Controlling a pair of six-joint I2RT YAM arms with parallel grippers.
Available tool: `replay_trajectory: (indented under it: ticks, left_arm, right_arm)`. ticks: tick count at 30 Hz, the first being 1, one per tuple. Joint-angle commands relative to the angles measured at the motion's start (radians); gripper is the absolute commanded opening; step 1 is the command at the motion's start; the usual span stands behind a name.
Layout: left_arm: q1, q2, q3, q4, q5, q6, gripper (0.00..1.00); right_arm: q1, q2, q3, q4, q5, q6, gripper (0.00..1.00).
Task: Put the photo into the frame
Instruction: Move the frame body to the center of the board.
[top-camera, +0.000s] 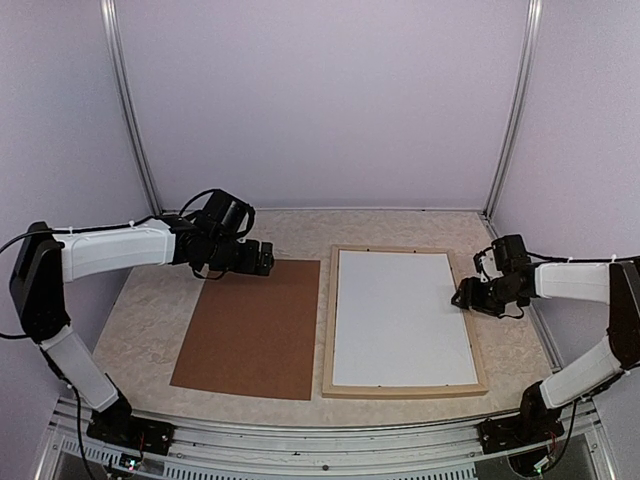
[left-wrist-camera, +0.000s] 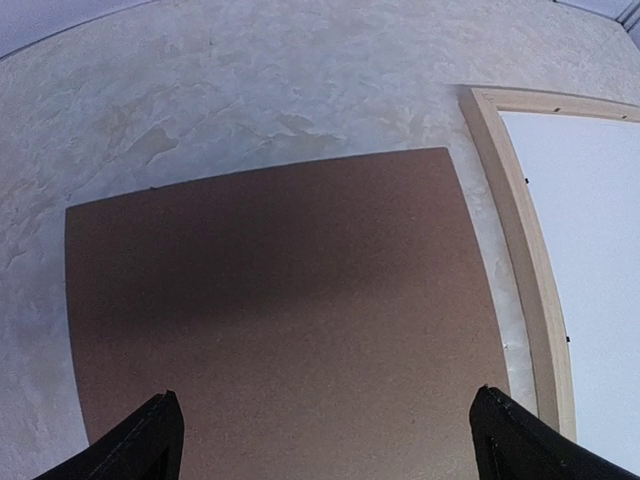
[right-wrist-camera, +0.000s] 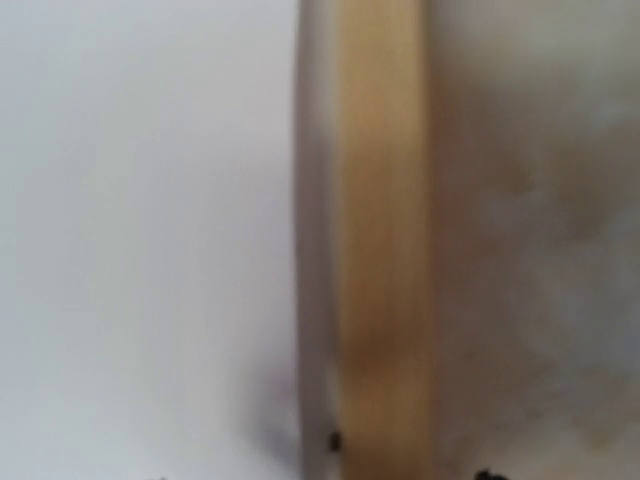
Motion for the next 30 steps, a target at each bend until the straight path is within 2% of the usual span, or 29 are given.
replay_trajectory:
  ticks: [1, 5, 10, 16, 19, 26, 30]
  left_arm:
    - [0.081, 0.001, -0.029, -0.045, 0.039, -0.026, 0.99]
    - [0.166, 0.001, -0.109, -0.019, 0.14, -0.062, 0.99]
    - [0.229, -0.028, -0.212, 0.013, 0.217, -0.096, 0.99]
    - [0.269, -0.079, -0.31, 0.059, 0.212, -0.129, 0.99]
    - [0.285, -0.101, -0.349, 0.103, 0.215, -0.144, 0.99]
    - [0.293, -0.174, -0.387, 0.15, 0.144, -0.167, 0.99]
    - [0.299, -0.195, -0.394, 0.151, 0.129, -0.167, 0.99]
  right_arm:
    - [0.03, -0.094, 0.072, -0.063, 0.144, -0.033, 0.66]
    - [0.141, -0.13, 0.132, -0.088, 0.168, -0.014, 0.68]
    - [0.382, -0.064, 0.213, -0.046, 0.164, 0.088, 0.69]
    - [0.667, 0.178, 0.42, 0.005, 0.17, 0.148, 0.69]
    - [0.767, 0.341, 0.559, -0.01, 0.167, 0.147, 0.68]
    - [0.874, 0.607, 0.799, -0.041, 0.11, 0.153, 0.66]
    - [0.876, 0.677, 0.839, -0.076, 0.103, 0.176, 0.65]
